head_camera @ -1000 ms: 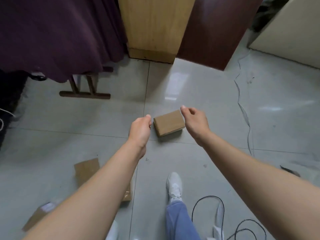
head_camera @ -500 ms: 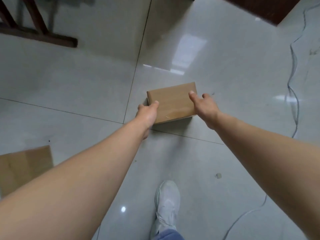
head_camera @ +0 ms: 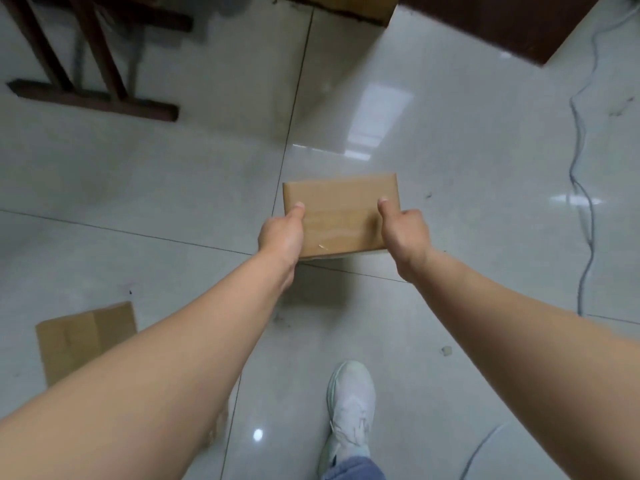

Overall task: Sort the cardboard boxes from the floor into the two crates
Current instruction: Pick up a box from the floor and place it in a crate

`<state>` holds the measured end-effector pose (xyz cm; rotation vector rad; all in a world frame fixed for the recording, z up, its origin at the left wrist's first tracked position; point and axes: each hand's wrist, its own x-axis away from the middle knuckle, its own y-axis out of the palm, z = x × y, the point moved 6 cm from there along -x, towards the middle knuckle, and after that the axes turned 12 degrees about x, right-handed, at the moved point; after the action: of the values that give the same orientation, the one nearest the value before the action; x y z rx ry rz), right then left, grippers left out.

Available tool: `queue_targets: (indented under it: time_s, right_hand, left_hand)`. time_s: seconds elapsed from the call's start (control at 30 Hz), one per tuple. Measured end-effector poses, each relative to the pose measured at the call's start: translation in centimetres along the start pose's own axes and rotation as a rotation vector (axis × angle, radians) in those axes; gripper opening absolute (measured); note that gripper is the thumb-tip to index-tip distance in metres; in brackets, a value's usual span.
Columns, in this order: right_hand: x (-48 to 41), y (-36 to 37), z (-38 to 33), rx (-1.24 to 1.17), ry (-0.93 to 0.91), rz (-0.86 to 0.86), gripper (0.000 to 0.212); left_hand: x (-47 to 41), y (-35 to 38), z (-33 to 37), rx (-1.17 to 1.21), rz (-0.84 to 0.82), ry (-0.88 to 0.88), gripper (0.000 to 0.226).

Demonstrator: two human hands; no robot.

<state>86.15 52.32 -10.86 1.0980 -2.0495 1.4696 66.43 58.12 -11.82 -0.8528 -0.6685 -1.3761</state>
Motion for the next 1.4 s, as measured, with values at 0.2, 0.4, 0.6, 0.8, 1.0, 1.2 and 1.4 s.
queue_targets:
  time_s: [0.2, 0.4, 0.6, 0.8, 1.0, 1.2, 1.4]
  right_hand:
    - [13.9, -5.5, -4.4, -0.16, 0.007, 0.053, 0.039]
    - [31.8, -11.0, -10.2, -0.346, -0.051, 0.135, 0.036]
    - [51.0, -13.1, -11.5, -0.507, -0.075, 0.204, 0.033]
    - [64.9, -14.0, -11.3, -0.58, -0.115, 0.229, 0.033]
    - [73.8, -14.1, -9.2, -0.603, -0.192, 0.233, 0.038]
    - [82.5, -13.9, -4.3, -0.654, -0.305, 0.233, 0.034]
    - [90.0, -12.5, 1.6, -0.631, -0.362, 0.177, 0.039]
  left_hand:
    - [10.8, -6.7, 8.6, 0.016, -0.02, 0.113, 0.036]
    - [25.3, -15.6, 17.9, 0.103, -0.174, 0.196, 0.056]
    - [38.7, -27.3, 22.2, 0.12, -0.243, 0.286, 0.034]
    - [48.8, -35.8, 22.9, 0.16, -0.241, 0.322, 0.033]
    - [56.8, -42.6, 19.6, 0.19, -0.187, 0.293, 0.063]
    - [64.5, -49.1, 14.2, 0.262, -0.169, 0.346, 0.07]
    - [72.4, -55.2, 8.6, 0.315, -0.138, 0.418, 0.046]
